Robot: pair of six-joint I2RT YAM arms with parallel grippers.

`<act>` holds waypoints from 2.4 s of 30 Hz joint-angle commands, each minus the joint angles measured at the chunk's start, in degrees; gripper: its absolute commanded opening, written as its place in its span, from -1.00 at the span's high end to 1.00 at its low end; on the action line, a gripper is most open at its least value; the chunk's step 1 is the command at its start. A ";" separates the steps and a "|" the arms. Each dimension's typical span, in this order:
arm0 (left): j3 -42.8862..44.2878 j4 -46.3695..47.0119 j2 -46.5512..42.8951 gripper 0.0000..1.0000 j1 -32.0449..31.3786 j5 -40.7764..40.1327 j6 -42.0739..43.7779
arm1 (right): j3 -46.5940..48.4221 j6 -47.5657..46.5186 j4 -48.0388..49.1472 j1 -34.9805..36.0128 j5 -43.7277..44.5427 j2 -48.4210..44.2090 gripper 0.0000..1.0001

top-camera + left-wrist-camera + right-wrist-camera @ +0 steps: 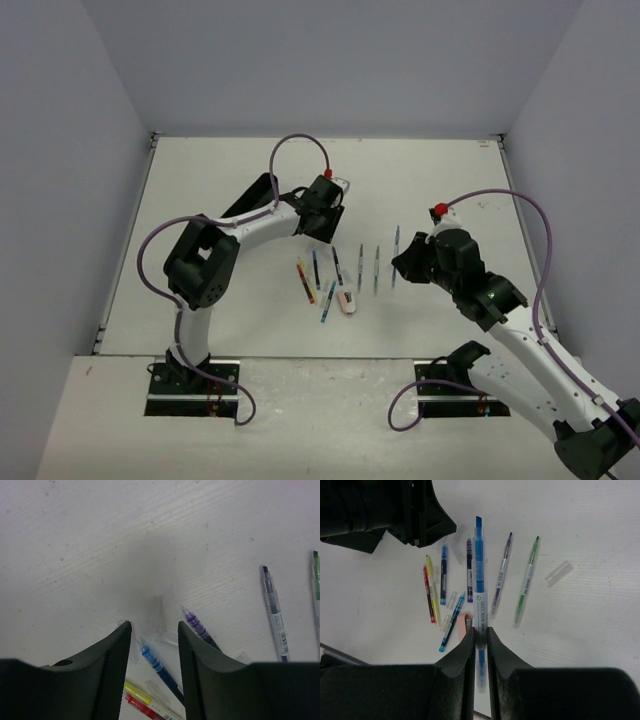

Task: Sort the stationery into containers
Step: Pick up the pen cap from the center of the board.

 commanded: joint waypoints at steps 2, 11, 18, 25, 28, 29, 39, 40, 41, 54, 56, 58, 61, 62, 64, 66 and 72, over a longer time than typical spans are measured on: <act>2.79 -0.41 1.82 0.13 -0.32 2.11 2.27 | 0.08 0.38 0.40 -0.17 -1.75 -0.50 1.00; 7.08 -3.79 4.67 0.28 -0.35 1.84 3.48 | 0.65 0.21 1.19 -0.16 -2.79 1.04 1.00; 8.22 -5.14 5.65 0.43 -0.35 0.58 3.32 | 1.78 -0.24 0.70 -0.17 -3.14 1.99 1.00; 8.25 -5.21 6.92 0.43 -0.35 1.17 3.56 | 2.25 -0.42 0.76 -0.18 -4.04 2.49 1.00; 8.19 -5.21 7.85 0.42 -0.31 1.02 3.56 | 2.08 -0.33 1.48 -0.17 -4.39 2.86 1.00; 8.19 -5.22 8.21 0.42 -0.35 1.12 3.56 | 1.98 -0.33 1.73 -0.17 -4.54 2.97 1.00; 6.41 -4.57 10.56 0.66 -0.35 1.68 3.07 | 1.48 0.34 3.33 -0.17 -5.67 3.52 1.00; 6.23 -4.51 10.51 0.75 -0.33 1.49 3.01 | 1.65 0.37 3.23 -0.17 -5.73 3.49 1.00; 6.17 -4.51 10.38 0.87 -0.27 1.12 2.95 | 1.89 0.38 3.04 -0.17 -5.85 3.48 1.00; 11.04 -4.50 3.21 1.00 -0.32 -1.09 -0.19 | 1.08 -0.27 8.62 -0.12 -12.49 2.99 1.00; 11.67 -3.90 0.91 1.00 -0.28 -1.30 -1.09 | 0.83 -0.68 10.31 -0.17 -14.56 2.48 1.00; 10.97 -2.12 -5.89 1.00 -0.30 -1.30 -3.26 | 0.53 -1.72 12.69 -0.17 -19.00 1.74 1.00; 3.82 4.74 -14.58 1.00 -0.27 2.17 -7.40 | -2.77 -1.26 20.36 -0.12 -26.00 -1.11 1.00; 1.88 6.54 -17.55 1.00 -0.27 3.04 -8.96 | -3.20 -0.65 22.74 -0.14 -28.12 -1.93 1.00; -8.74 17.38 -26.89 1.00 -0.21 7.27 -13.53 | -6.32 1.04 29.23 -0.09 -33.57 -3.68 1.00; -17.73 28.24 -36.57 1.00 -0.42 11.26 -17.82 | -8.64 3.78 36.02 0.47 -37.72 -5.35 1.00; -40.59 61.07 -53.93 1.00 -0.53 24.68 -23.59 | -7.79 2.47 36.42 11.96 -25.94 -7.36 1.00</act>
